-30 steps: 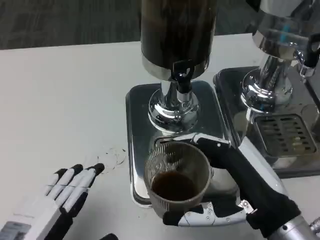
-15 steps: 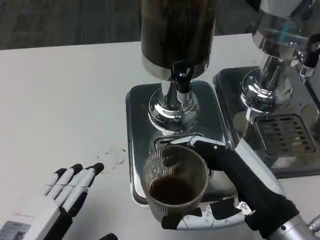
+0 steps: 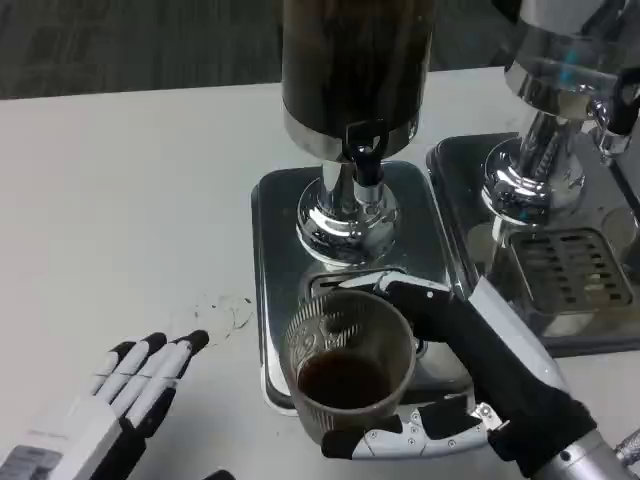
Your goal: Grasp the cup under the faucet to collect the drink, then remove the cup.
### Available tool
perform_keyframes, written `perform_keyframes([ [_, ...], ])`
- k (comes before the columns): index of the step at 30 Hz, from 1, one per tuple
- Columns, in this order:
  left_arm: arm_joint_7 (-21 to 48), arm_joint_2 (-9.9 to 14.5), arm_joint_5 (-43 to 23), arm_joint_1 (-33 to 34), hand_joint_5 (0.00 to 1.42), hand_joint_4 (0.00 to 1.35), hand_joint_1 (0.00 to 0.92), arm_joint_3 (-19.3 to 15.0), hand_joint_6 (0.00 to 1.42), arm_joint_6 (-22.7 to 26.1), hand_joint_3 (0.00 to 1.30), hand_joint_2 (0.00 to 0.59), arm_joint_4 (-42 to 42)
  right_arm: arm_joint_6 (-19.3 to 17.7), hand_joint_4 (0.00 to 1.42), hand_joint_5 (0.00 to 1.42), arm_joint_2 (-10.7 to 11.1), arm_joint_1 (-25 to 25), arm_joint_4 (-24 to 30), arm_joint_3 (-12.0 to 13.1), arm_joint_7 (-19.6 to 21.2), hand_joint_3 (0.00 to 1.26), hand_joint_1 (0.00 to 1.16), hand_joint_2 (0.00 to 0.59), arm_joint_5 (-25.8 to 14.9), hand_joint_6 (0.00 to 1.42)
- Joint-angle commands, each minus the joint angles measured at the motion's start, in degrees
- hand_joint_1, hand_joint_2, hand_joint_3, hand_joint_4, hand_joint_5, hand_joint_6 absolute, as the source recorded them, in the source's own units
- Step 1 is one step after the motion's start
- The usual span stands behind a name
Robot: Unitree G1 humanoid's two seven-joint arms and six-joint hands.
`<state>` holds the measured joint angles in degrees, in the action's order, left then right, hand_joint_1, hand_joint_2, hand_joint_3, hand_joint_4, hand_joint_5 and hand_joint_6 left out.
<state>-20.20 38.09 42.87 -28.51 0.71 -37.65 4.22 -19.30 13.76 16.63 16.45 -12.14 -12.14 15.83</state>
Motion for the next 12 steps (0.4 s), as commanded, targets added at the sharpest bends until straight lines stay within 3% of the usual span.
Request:
perform_keyframes([
  [1, 0.5, -0.1, -1.0, 0.0, 0.00, 0.00, 0.000, 0.1, 0.00, -0.4, 0.00, 0.157, 0.7, -0.4, 0.73, 0.75, -0.9, -0.2, 2.0, -0.1, 0.7, 0.61, 1.03, 0.121, -1.5, 0.87],
  [12, 0.6, -0.2, -1.5, 0.4, 0.00, 0.00, 0.000, 0.3, 0.00, -0.4, 0.00, 0.160, 1.1, -0.7, 0.73, 0.75, -1.1, -0.7, 1.4, -0.1, 0.9, 0.61, 1.03, 0.128, -1.5, 0.88],
])
